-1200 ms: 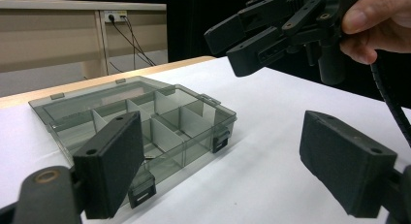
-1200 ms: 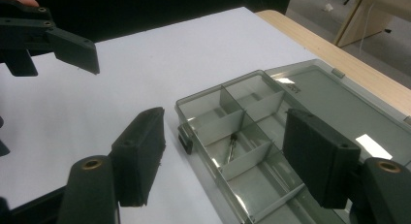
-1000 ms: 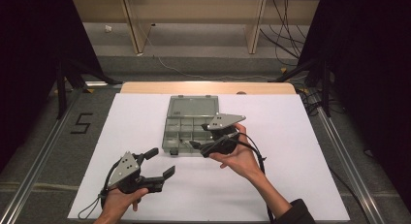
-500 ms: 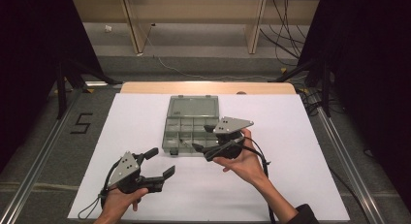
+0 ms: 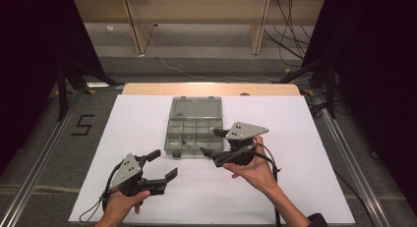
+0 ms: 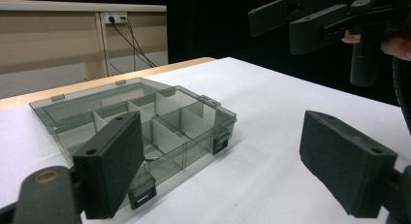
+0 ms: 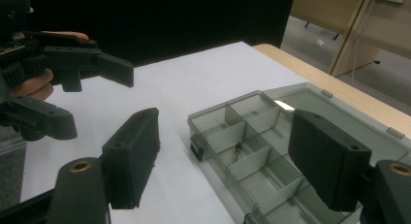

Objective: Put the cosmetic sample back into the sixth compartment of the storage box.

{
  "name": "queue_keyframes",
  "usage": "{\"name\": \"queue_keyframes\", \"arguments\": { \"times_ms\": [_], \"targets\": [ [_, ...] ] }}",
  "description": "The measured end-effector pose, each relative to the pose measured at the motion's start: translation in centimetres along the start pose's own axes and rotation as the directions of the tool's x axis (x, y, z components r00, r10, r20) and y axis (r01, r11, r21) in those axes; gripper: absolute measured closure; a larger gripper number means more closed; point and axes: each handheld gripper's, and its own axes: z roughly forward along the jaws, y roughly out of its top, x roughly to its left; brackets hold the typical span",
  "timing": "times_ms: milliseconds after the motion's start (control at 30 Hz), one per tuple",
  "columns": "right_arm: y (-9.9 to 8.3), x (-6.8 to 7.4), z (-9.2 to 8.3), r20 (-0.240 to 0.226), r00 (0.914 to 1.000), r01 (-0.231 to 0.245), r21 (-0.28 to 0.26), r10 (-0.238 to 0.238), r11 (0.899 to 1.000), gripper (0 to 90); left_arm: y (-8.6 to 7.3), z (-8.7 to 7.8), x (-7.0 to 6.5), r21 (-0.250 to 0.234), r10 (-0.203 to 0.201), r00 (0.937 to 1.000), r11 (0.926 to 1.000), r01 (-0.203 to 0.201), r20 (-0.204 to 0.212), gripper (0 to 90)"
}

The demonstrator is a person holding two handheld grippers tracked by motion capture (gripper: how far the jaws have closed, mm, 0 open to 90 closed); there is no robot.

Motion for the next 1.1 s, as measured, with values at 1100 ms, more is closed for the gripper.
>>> {"name": "queue_keyframes", "arguments": {
  "times_ms": [1100],
  "targets": [
    [-2.8, 0.0, -4.2, 0.046, 0.9969, -0.059, -0.099, 0.064, 0.993, 19.2, 0.0, 0.0, -0.1, -0.005, 0.004, 1.0, 1.0, -0.004, 0.003, 15.8]
  ]
}}
